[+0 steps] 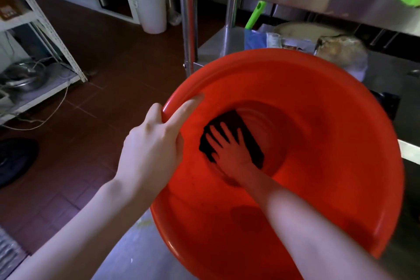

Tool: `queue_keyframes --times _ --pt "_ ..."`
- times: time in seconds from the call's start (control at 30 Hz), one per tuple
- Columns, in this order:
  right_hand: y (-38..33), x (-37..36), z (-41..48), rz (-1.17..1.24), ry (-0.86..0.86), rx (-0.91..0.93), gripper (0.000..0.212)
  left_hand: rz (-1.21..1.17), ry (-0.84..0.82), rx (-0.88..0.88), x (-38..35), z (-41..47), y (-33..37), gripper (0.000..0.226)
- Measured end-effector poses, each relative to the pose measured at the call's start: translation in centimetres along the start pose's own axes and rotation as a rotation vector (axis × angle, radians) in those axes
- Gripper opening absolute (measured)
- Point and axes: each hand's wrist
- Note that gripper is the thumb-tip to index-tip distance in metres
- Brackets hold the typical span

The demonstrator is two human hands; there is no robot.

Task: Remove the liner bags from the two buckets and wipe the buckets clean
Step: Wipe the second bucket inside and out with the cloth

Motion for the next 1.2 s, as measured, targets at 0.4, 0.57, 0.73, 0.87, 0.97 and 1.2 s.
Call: queue_keyframes --times 0.4,0.57,0.73,0.87,0.97,1.2 --pt "1.2 -0.6 -3.2 -0.087 -0.115 0.24 0.063 0.04 -0.034 0.005 0.3 -0.4 0.7 0.073" --pt "-0.1 2.4 1.5 0.083 0.025 -0.239 0.065 0.051 -0.025 0.013 0.3 -0.8 1.1 0.073" --pt "4.2 3.9 0.8 0.184 0.117 -0.61 0.062 0.038 -0.007 0.009 0.4 -0.8 1.3 0.071" --pt "3.1 3.9 1.7 0.198 0.095 -0.634 0.061 0.018 0.013 0.017 0.3 -0.9 1.5 0.072" --pt "1.4 3.3 2.8 0.139 0.053 -0.435 0.061 0.014 0.023 0.038 0.2 -0.9 1.5 0.074" --pt "-1.6 -1.0 -1.7 -0.068 -0.153 0.128 0.05 0.036 -0.003 0.048 0.0 -0.4 0.0 0.071"
Point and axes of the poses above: each hand's wrist, its own z-axis towards the middle knuckle, its own x-axis out of the back of the hand, y = z × x, and after that the axes turned 8 degrees about y, right-handed
